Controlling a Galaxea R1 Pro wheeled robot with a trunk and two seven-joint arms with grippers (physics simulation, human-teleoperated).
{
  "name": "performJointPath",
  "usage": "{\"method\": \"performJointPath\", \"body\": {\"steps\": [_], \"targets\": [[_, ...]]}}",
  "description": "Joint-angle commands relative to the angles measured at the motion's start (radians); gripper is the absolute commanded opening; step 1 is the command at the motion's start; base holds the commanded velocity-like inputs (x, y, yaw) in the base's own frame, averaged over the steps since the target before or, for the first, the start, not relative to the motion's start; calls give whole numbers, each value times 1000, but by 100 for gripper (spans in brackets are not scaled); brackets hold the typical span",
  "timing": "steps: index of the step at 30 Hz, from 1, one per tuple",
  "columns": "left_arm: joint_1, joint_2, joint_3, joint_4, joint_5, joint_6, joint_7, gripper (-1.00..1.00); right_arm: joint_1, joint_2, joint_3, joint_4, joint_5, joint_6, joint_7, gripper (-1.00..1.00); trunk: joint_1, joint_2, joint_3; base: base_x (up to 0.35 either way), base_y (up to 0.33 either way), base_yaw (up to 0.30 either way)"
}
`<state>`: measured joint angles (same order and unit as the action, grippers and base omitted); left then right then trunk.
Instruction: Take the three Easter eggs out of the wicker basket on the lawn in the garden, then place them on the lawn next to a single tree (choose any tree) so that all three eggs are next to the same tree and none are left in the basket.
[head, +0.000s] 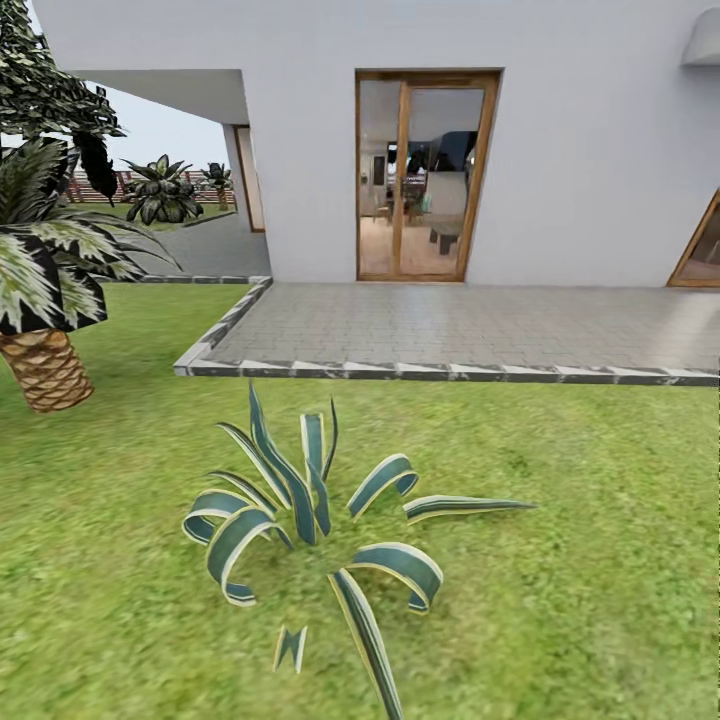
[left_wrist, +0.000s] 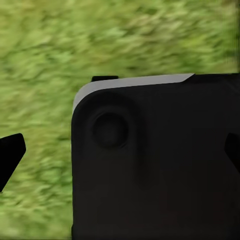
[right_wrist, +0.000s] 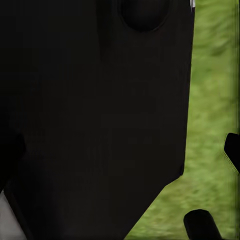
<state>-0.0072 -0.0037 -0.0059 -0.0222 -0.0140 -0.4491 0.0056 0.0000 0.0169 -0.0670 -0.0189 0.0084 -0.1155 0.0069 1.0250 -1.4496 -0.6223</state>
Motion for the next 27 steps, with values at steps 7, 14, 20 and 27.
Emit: {"method": "performJointPath", "body": {"steps": [7,14,20,27], "targets": [[0,-1,0,1,-1,-3,1,100,0,1,-7,0,1,-3,1,100,0,0,-1,0,-205,0],[0,-1,0,1,-1,-3,1,100,0,1,-7,0,1,-3,1,100,0,0,-1,0,-205,0],[0,-1,0,1,-1,-3,1,100,0,2,-7,0,1,-3,1,100,0,0,-1,0,-211,0],[0,-1,0,1,-2,-3,1,100,0,2,-7,0,1,-3,1,100,0,0,-1,0,-218,0]]}}
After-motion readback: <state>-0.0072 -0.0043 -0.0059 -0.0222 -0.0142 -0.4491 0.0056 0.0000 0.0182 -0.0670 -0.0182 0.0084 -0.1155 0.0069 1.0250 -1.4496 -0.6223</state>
